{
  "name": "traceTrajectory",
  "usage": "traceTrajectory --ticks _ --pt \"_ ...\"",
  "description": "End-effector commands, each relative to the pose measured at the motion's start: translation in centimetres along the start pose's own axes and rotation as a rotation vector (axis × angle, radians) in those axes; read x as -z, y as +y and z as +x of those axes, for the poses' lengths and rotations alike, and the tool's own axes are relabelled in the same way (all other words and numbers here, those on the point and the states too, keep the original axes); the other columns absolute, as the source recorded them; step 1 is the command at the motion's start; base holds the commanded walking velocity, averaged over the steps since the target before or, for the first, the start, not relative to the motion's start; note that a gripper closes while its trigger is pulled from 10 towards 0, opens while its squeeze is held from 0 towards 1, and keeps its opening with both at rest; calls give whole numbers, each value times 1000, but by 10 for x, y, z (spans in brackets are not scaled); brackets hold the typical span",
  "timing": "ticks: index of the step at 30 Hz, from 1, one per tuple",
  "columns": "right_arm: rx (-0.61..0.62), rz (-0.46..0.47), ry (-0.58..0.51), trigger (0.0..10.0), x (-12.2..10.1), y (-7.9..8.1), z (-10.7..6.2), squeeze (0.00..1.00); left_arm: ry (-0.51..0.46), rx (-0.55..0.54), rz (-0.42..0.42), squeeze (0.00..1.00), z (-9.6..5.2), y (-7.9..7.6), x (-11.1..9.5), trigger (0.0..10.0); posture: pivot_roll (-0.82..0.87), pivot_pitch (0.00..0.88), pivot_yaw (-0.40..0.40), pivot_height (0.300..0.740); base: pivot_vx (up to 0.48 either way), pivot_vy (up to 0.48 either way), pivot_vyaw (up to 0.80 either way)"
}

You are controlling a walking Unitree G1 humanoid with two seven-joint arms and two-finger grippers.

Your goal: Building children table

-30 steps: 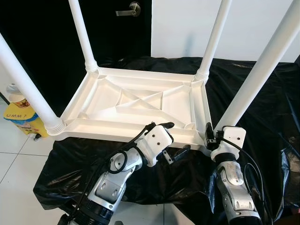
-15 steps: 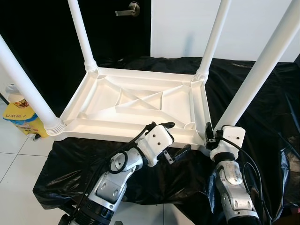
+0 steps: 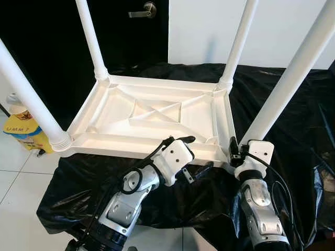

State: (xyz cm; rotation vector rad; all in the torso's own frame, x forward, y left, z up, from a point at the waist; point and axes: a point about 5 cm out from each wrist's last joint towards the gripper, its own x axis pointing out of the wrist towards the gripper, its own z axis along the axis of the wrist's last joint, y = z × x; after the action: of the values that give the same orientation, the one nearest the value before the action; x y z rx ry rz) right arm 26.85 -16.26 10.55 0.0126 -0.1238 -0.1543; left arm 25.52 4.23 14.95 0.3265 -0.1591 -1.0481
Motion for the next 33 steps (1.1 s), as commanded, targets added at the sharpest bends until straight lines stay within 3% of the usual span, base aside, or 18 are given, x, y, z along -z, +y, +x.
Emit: traceTrajectory --ticks 1,7,8,10,11,15,22,23,24,25,28,33 --pt "13 -12 86 10000 17 -1 -8 0 -6 -40 6 0 -1 1 -1 10000 -27 38 -32 740 0 0 0" --pt "17 -8 83 10000 17 1 -9 0 -6 -40 7 0 -1 0 -1 10000 -27 37 -28 740 0 0 0" --pt "14 -2 81 10000 16 1 -10 106 -6 -39 8 0 -2 0 -1 10000 -27 37 -27 740 0 0 0" --pt "11 3 80 10000 16 1 -10 106 -6 -39 8 0 -2 1 -1 10000 -27 37 -27 740 0 0 0" --pt "5 12 75 10000 15 2 -10 1000 -6 -39 8 0 -2 1 -1 10000 -27 38 -26 740 0 0 0" --pt "-6 24 62 10000 14 2 -10 1000 -6 -38 9 0 -2 1 -1 10000 -27 39 -25 740 0 0 0" --pt "-141 22 2 10000 3 -2 -10 1000 -3 -38 9 0 -2 1 -1 10000 -24 42 -27 740 0 0 0" --pt "-170 22 0 10000 2 -4 -9 608 -3 -38 9 0 -2 1 -1 10000 -24 41 -28 740 0 0 0" --pt "-170 22 0 10000 2 -4 -9 608 -3 -38 9 0 -2 1 -1 10000 -24 41 -28 740 0 0 0" --pt "-200 24 1 10000 1 -6 -9 0 -2 -39 10 0 -2 1 -1 10000 -24 41 -28 740 0 0 0" --pt "-353 3 -10 10000 -3 -10 -4 0 -2 -42 10 0 -2 2 -1 10000 -25 35 -28 740 0 0 0" --pt "-428 -11 -9 10000 -5 -11 0 0 -3 -41 12 0 -1 2 -1 10000 -26 34 -28 740 0 0 0"
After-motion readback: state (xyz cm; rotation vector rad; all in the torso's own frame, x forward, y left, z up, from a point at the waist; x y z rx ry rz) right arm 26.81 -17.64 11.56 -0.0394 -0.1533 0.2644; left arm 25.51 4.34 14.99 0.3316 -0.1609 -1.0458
